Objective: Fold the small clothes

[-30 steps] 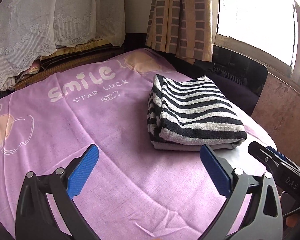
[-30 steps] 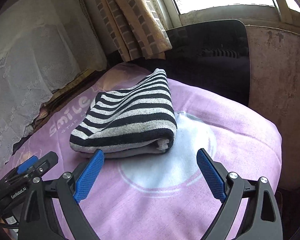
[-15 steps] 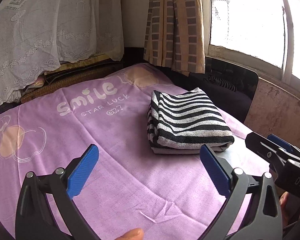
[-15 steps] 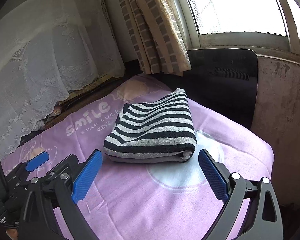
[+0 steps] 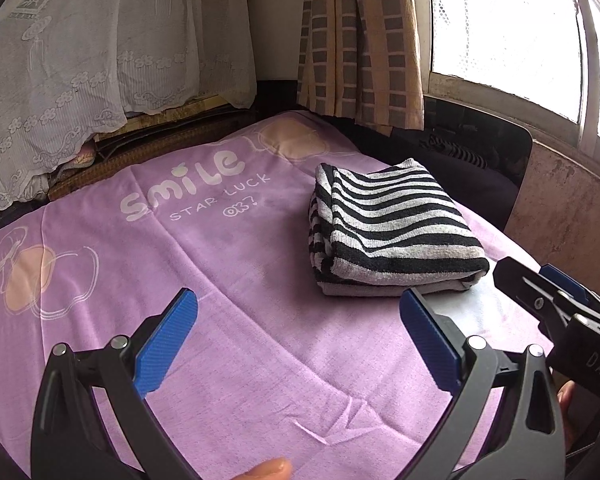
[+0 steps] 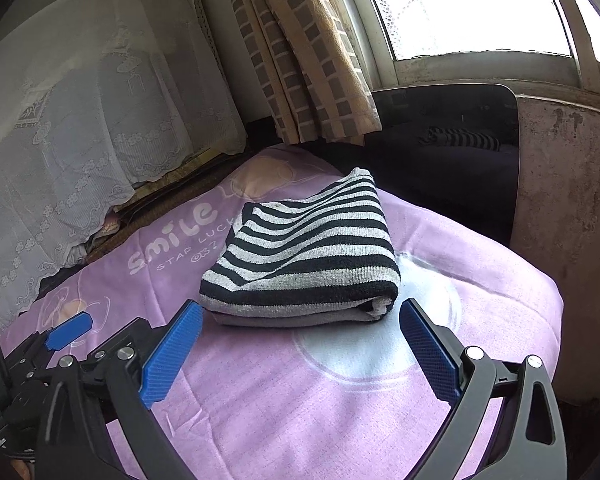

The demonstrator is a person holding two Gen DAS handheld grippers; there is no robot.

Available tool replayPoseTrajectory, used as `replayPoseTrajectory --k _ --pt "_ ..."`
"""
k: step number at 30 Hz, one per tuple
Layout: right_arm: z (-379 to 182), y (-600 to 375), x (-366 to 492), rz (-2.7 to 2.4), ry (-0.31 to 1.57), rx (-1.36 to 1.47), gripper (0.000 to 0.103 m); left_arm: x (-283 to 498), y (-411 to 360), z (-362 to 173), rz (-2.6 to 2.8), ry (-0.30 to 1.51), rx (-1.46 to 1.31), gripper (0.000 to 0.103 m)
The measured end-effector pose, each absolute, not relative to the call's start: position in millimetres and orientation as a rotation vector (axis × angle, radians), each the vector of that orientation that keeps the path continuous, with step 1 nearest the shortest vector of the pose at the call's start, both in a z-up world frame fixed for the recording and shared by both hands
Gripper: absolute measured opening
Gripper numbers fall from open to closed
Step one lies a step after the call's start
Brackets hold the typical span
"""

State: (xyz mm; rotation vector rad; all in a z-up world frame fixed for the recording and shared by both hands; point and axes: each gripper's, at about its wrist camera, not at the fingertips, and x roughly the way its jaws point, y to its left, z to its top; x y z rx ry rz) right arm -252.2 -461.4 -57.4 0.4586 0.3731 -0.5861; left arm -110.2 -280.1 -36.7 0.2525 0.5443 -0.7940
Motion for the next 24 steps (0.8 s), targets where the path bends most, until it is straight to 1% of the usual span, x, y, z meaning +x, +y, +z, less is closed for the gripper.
replayPoseTrajectory --k 8,24 --pt "-63.1 -464.5 -253.3 -0.591 0.384 0.461 0.099 -108.7 -278.2 -35.4 -0.791 0.546 0.239 0.098" --pt "-42.9 -442.9 -254.8 -0.571 0.361 0.377 0.099 -110.4 -272.4 -26.0 -0.791 0.529 0.218 0.098"
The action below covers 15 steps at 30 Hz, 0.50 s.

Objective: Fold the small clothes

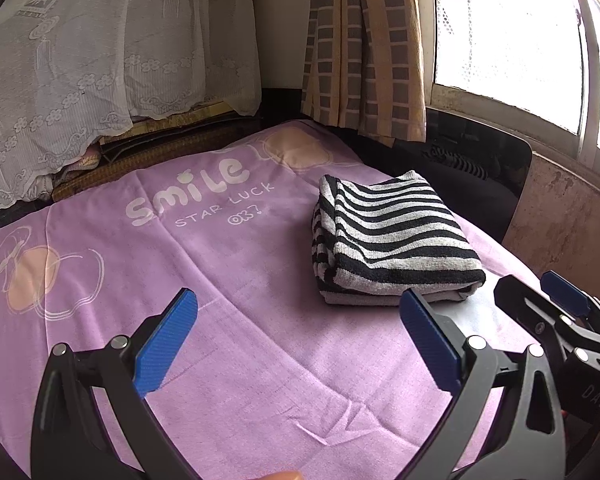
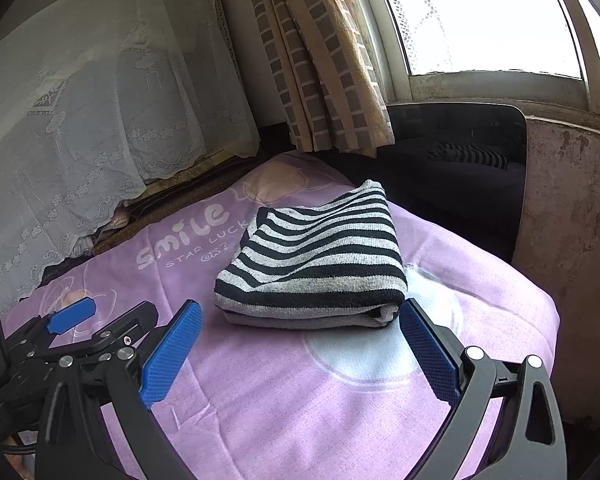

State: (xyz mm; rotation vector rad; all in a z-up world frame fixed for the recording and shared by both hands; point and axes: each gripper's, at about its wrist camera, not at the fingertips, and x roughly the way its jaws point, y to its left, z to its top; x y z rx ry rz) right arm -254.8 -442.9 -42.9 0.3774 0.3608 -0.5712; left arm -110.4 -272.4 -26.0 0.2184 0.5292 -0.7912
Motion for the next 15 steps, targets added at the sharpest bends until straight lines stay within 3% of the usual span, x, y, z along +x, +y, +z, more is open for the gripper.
replayPoseTrajectory --k 15 --pt "-42.2 -441.7 -257.0 -0.569 0.360 0.380 0.099 -111.9 -274.5 -24.9 -0.795 0.536 0.216 0.098"
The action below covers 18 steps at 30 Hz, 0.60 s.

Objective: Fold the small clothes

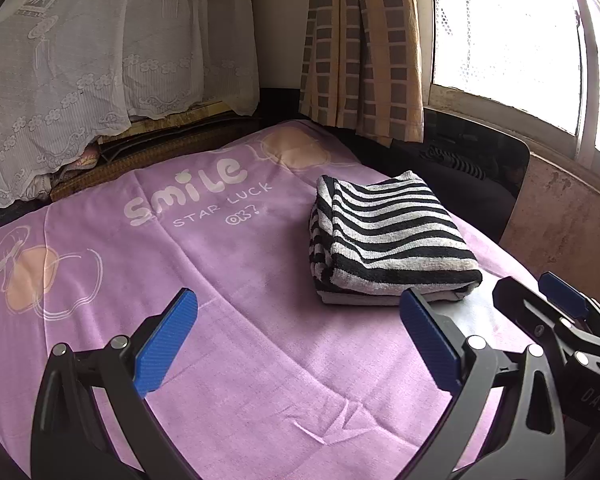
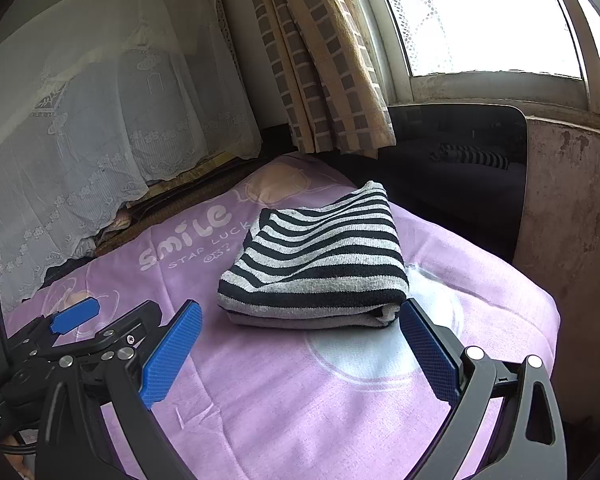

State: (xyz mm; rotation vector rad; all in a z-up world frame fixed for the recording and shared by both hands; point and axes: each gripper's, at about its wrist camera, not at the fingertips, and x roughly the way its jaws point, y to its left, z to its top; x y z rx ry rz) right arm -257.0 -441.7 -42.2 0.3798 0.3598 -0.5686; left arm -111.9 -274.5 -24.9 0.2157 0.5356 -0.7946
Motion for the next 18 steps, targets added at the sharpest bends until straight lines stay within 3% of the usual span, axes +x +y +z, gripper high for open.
replayPoseTrajectory --k 18 --pt "-41.5 -438.8 -256.9 -0.570 0.357 0.372 0.099 -111.7 -275.7 -22.9 -0.773 0.522 0.227 0.098"
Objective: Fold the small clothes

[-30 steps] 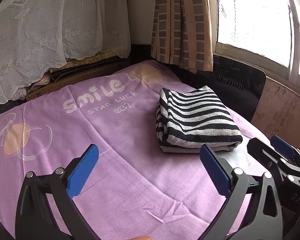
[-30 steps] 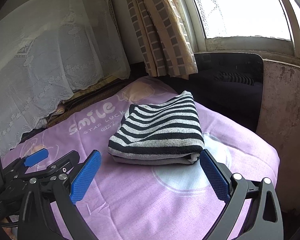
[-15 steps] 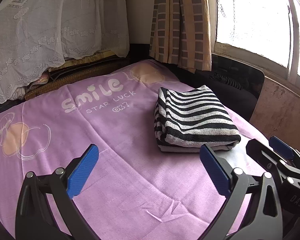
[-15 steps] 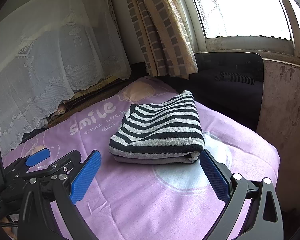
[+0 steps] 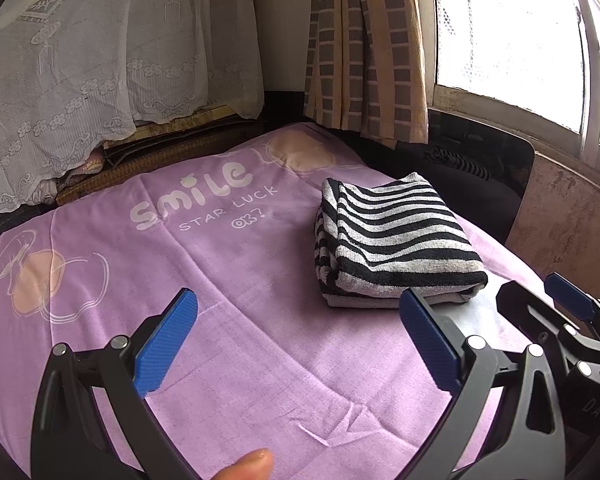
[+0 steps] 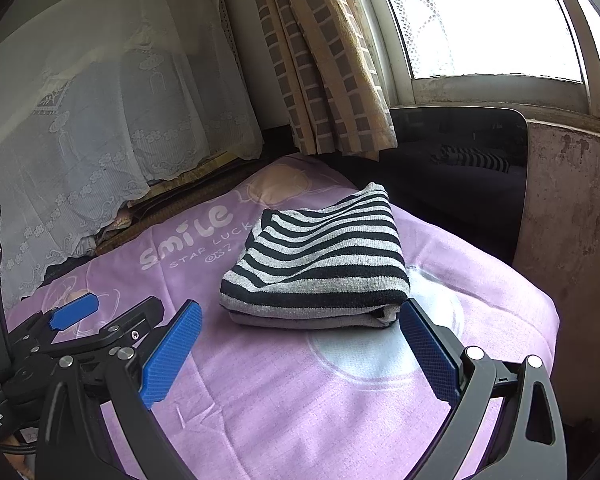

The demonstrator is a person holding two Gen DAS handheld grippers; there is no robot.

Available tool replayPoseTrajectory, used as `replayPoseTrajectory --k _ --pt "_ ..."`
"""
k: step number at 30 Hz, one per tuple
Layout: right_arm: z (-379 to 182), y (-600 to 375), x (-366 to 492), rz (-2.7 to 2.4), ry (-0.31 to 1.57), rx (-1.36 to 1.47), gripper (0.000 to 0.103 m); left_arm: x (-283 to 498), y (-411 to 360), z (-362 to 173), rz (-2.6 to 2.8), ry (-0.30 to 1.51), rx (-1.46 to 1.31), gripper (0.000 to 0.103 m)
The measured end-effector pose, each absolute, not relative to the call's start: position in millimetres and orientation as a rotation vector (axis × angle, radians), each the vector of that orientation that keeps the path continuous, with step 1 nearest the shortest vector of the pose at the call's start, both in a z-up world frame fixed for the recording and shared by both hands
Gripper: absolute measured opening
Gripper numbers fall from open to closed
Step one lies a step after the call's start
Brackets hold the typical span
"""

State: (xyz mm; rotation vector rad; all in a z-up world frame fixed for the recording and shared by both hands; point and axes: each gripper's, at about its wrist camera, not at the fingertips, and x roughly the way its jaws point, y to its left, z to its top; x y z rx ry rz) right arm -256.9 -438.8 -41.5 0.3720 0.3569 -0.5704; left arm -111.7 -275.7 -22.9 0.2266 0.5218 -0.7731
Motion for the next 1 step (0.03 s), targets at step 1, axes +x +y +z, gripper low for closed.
replayPoseTrajectory --k 1 --pt "-41.5 -438.8 -256.9 -0.570 0.357 0.372 0.099 -111.5 -275.5 -23.2 -0.773 0.523 0.226 0.098"
